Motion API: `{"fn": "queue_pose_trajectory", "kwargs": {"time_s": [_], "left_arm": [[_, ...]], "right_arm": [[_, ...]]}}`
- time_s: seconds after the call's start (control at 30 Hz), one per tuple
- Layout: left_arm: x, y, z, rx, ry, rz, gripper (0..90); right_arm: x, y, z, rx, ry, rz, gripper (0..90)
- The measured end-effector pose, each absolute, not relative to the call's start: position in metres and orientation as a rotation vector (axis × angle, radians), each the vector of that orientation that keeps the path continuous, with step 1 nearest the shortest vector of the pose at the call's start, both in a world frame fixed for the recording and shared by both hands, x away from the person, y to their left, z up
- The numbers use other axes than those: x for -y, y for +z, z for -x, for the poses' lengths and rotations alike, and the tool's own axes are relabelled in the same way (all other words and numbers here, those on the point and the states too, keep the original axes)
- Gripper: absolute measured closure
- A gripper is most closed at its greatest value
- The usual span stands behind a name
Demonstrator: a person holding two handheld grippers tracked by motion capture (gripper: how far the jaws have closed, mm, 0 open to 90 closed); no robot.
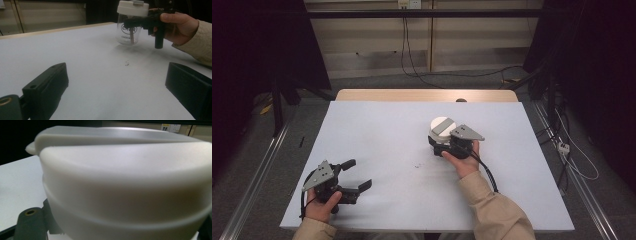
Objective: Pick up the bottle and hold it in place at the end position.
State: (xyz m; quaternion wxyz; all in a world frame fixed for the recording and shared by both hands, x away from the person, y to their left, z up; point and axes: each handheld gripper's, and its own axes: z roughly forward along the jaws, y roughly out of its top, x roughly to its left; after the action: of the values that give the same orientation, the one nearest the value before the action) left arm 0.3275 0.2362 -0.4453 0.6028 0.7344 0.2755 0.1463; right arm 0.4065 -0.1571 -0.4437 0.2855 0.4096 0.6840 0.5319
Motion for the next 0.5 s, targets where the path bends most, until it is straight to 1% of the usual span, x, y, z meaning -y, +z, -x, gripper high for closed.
{"fn": "queue_pose_trajectory", "kwargs": {"time_s": [0.5], "left_arm": [[-0.2366,-0.446,-0.3281,-0.64,0.336,-1.704,4.1]], "right_arm": [[0.1469,-0.4465,-0.4149,-1.842,1.421,-1.094,18.5]]}}
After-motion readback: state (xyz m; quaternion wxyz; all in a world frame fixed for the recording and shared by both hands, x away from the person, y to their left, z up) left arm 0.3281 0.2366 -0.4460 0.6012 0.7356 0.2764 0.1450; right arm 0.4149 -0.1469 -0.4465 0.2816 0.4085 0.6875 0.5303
